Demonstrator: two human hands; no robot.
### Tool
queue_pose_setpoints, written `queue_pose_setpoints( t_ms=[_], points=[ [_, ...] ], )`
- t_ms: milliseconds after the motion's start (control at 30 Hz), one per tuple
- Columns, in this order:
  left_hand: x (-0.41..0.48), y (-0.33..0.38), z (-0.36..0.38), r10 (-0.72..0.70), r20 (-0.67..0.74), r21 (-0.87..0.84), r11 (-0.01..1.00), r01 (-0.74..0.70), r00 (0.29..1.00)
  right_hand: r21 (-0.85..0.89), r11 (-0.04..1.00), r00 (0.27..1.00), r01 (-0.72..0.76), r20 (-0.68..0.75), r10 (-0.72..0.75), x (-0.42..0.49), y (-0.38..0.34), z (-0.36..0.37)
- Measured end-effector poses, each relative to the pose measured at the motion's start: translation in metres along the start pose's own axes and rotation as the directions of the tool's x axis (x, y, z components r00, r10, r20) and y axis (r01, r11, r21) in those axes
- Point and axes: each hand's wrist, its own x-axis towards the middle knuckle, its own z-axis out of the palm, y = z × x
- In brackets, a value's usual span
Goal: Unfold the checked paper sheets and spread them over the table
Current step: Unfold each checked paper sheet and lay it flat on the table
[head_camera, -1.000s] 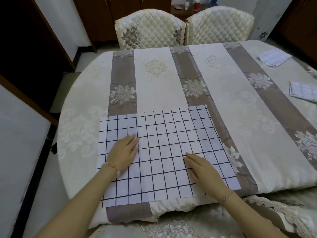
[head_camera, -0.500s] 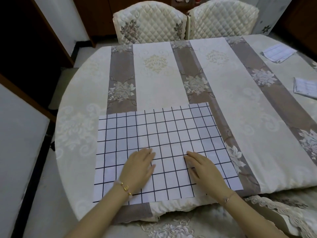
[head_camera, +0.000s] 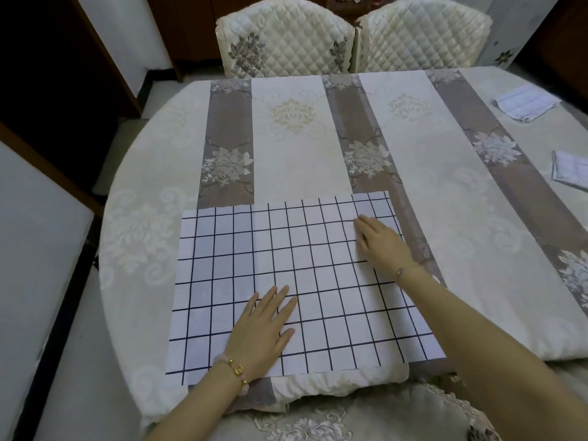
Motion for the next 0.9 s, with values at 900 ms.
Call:
queue_pose_setpoints(
  t_ms=[900],
  points=[
    [0.002,0.062,-0.047,0.130,-0.081,-0.373,0.915,-0.151,0.988,0.963,0.124,0.209,-0.237,-0.074,0.975,-0.409,-0.067,-0.022]
  ],
)
